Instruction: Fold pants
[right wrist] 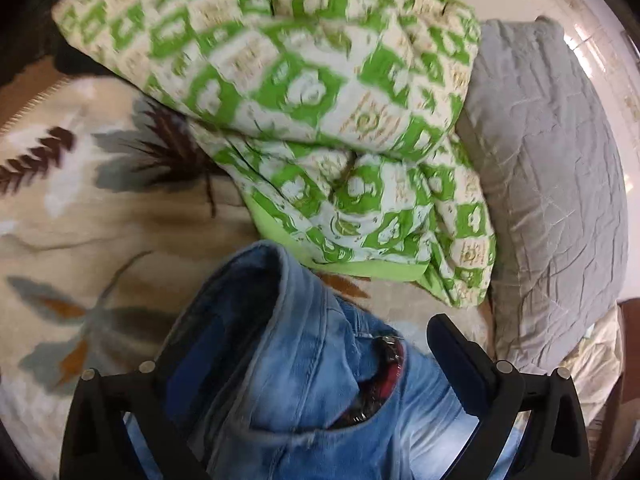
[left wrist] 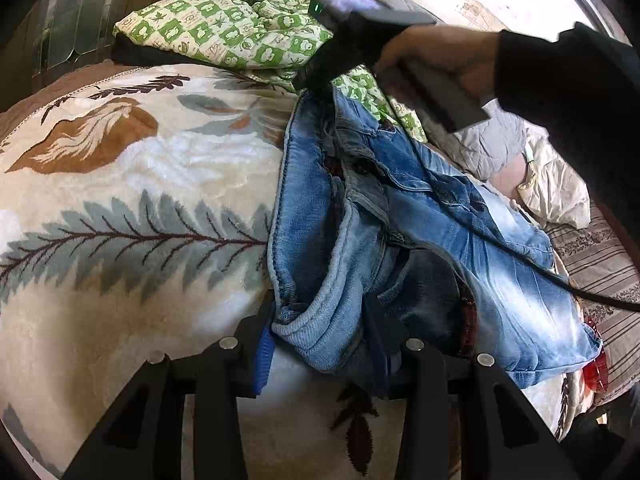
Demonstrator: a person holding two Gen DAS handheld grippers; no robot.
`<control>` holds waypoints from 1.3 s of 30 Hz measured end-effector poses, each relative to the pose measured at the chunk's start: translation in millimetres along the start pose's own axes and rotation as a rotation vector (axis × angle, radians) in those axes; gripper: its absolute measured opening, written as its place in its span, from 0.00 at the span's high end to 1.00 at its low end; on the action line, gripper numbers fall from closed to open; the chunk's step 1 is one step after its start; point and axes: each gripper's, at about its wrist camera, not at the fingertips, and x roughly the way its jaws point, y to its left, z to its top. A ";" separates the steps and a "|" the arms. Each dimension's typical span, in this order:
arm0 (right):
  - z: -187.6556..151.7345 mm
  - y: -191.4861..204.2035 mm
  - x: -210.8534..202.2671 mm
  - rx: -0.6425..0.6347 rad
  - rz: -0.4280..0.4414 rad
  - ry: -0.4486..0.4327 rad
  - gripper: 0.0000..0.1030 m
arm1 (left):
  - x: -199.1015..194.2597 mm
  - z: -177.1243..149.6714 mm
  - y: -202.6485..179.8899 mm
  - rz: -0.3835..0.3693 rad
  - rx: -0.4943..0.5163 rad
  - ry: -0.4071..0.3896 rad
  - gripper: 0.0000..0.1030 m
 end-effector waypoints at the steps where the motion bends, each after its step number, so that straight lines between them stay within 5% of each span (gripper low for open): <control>1: -0.9 1.7 6.3 -0.010 -0.015 0.011 0.18 | 0.2 0.0 0.5 -0.001 0.001 -0.001 0.59; 2: -2.1 2.4 13.0 -0.015 0.011 0.028 0.74 | 0.0 0.0 0.6 -0.001 0.000 -0.002 0.59; 3: -3.1 2.2 17.3 -0.008 0.028 0.047 0.89 | -0.4 -0.3 0.6 -0.001 0.000 -0.004 0.59; 9: -6.9 2.3 4.7 -0.044 0.004 -0.014 0.89 | -6.6 0.8 1.6 -0.017 -0.015 -0.024 0.63; 22: 38.4 -18.6 -83.2 0.053 0.091 -0.181 0.89 | -80.2 18.7 24.4 0.079 -0.047 -0.291 0.74; 28: 58.0 23.1 -74.0 0.034 0.121 -0.172 0.89 | -69.5 16.9 48.2 0.117 -0.117 -0.193 0.74; 32: 60.0 44.0 -36.6 0.050 0.134 -0.106 0.89 | -43.3 8.2 63.1 0.133 -0.157 -0.050 0.73; 35: 58.1 55.0 -12.3 0.050 0.137 -0.034 0.87 | -40.3 5.2 63.5 0.134 -0.151 -0.036 0.73; 37: 57.6 58.2 -7.0 0.051 0.138 -0.024 0.80 | -40.0 4.0 60.7 0.147 -0.137 -0.036 0.72; 39: 57.9 58.3 -10.2 0.052 0.130 -0.042 0.55 | -40.1 4.1 60.3 0.149 -0.138 -0.036 0.72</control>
